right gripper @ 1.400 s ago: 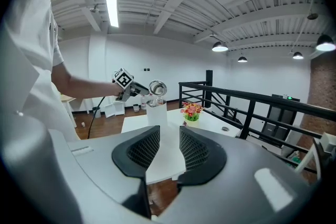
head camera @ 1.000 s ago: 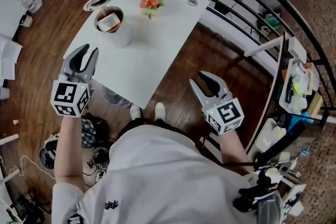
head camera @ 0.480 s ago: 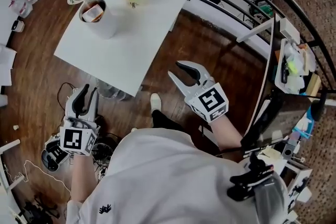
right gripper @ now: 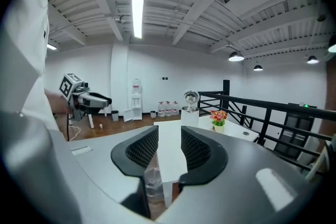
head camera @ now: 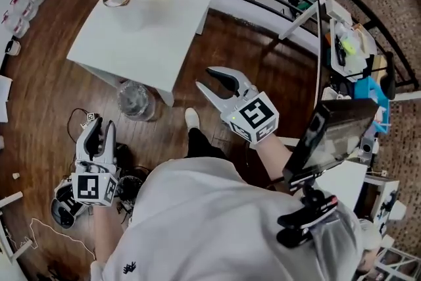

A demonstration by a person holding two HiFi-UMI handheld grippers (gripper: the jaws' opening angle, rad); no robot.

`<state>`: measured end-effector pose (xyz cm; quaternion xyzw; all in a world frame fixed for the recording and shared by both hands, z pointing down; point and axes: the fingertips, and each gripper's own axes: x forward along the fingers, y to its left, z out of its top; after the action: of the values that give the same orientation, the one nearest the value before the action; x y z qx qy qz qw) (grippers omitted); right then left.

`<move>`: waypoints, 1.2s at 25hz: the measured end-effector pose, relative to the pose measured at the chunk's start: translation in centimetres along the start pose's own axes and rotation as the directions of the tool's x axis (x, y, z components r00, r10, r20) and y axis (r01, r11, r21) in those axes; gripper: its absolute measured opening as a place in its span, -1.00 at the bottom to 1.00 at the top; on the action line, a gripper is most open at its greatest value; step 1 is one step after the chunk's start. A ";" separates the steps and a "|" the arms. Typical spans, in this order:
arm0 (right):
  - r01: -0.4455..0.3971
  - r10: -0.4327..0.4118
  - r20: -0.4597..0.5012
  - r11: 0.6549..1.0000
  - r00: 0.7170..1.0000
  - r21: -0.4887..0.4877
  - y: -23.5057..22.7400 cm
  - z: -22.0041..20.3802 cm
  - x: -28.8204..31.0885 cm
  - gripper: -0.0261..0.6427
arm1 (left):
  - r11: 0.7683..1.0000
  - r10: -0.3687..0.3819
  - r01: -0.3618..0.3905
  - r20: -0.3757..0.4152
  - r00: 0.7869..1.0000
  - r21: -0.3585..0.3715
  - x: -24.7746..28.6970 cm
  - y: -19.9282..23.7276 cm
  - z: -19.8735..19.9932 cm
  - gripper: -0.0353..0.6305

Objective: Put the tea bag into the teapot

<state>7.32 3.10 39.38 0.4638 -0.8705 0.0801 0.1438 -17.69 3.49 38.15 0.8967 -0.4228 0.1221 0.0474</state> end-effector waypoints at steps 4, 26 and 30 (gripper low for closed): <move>0.027 -0.027 0.008 1.000 1.000 0.003 6.0 -0.2 -3.1 -0.51 | 0.999 -0.027 0.028 0.021 0.999 -0.046 -6.1 -1.0 -1.6 -0.61; 0.066 -0.063 0.064 0.996 0.996 -0.053 11.8 1.1 -14.5 -0.50 | 0.994 -0.105 0.106 0.084 0.991 -0.013 -12.6 -10.8 -0.1 -0.61; 0.063 -0.059 0.053 0.995 0.997 -0.073 11.1 0.8 -15.7 -0.52 | 0.993 -0.116 0.118 0.075 0.990 -0.012 -11.7 -12.5 0.3 -0.61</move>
<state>6.23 21.38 33.42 0.4864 -0.8617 0.0312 0.1410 -15.24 20.16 35.08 0.9235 -0.3719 0.0823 0.0460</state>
